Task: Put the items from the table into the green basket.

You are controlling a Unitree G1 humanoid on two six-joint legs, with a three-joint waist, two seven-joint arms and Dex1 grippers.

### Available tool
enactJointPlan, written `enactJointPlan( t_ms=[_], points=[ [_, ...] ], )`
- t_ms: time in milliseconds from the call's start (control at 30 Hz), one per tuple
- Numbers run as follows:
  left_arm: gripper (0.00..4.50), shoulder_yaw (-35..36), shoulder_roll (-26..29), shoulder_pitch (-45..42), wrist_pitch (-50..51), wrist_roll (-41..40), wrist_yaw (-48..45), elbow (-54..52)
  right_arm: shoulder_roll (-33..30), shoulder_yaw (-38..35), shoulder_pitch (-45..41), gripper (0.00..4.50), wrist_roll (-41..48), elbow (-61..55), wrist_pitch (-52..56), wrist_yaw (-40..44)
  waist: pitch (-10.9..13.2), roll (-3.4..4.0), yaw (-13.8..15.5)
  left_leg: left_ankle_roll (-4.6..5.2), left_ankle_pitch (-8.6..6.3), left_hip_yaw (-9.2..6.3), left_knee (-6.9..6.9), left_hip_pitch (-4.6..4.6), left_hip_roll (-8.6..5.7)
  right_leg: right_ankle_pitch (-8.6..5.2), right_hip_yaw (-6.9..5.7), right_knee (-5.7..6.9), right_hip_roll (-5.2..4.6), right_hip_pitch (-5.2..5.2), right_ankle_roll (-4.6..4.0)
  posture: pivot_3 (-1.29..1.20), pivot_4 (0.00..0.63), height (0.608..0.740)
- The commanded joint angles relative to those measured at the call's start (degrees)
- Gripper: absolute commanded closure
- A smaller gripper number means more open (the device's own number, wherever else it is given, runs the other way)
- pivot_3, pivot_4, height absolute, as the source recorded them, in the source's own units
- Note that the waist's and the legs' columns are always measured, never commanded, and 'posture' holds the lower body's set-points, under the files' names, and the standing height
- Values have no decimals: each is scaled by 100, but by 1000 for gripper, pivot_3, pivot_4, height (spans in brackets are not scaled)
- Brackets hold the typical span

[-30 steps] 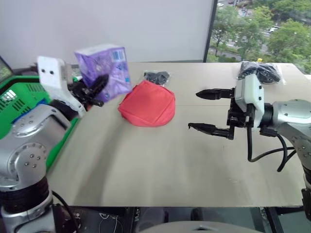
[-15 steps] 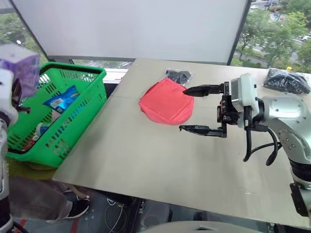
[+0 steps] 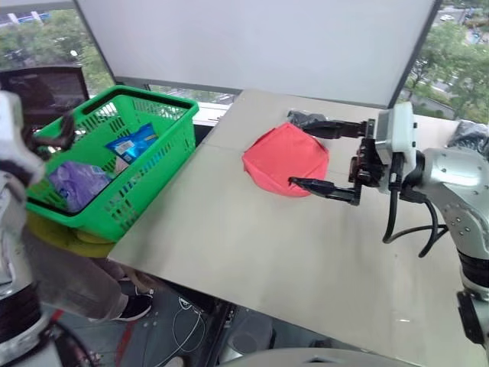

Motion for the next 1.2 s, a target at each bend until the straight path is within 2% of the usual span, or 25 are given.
enactJointPlan(
  t_ms=[33,167,267,367,467,567,600,733,900,1200],
  points=[
    [174,-887,-376,-279,801,-1170,-217,-654,-310,-500,460,0,-324,193,79,-312,-3,-2,-22,0,0,8,4,-3,-1,0,-3,4,-6,-3,0,231,0,740],
    [74,-1936,-632,-292,1090,-1434,-526,-615,-536,-1147,1409,0,-660,448,381,-882,-6,0,-284,2,2,29,7,-11,3,0,8,3,3,-13,0,134,0,740],
    [74,-2411,-519,-303,1081,-1406,-901,-442,-582,-1796,2298,0,-812,298,372,-1008,-10,7,-609,1,2,32,6,-14,11,-4,11,3,17,-19,-7,38,5,740],
    [74,-2718,-231,-135,867,-1211,-1430,-194,-395,-2582,3137,0,-780,-104,566,-1318,-7,19,-1089,2,2,31,3,-15,14,-11,11,9,18,-21,-18,-46,22,740],
    [74,-2836,2,46,648,-994,-1707,-90,-293,-3133,3868,0,-509,-651,668,-1149,11,53,-1591,2,2,41,-5,6,18,-14,26,15,20,-9,-22,-105,19,740],
    [74,-2637,173,413,701,-1081,-1830,-248,-288,-3470,4390,0,-188,-984,664,-789,43,83,-2057,29,-13,90,-22,85,37,-16,73,17,40,79,-21,-114,2,740],
    [74,-2514,234,586,737,-1148,-1856,-359,-296,-3556,4522,0,-73,-1036,684,-687,45,83,-2193,32,-15,109,-27,136,45,-19,91,15,56,124,-19,-113,0,740],
    [74,-2269,402,1043,744,-1200,-1896,-552,-372,-3486,4588,0,-27,-916,531,-518,69,63,-2531,32,-16,159,-79,276,60,-57,115,10,85,223,-3,-90,0,740],
    [74,-2144,432,1336,659,-1088,-1798,-648,-433,-3367,4397,0,34,-706,512,-423,73,60,-2557,30,-15,170,-79,278,68,-47,155,16,113,218,13,-48,0,740],
    [74,-2019,365,1512,643,-1092,-1551,-803,-578,-3259,4322,0,181,-536,655,-262,82,51,-2251,35,-19,160,-83,259,59,-42,155,1,79,207,5,7,0,740]
  ],
)
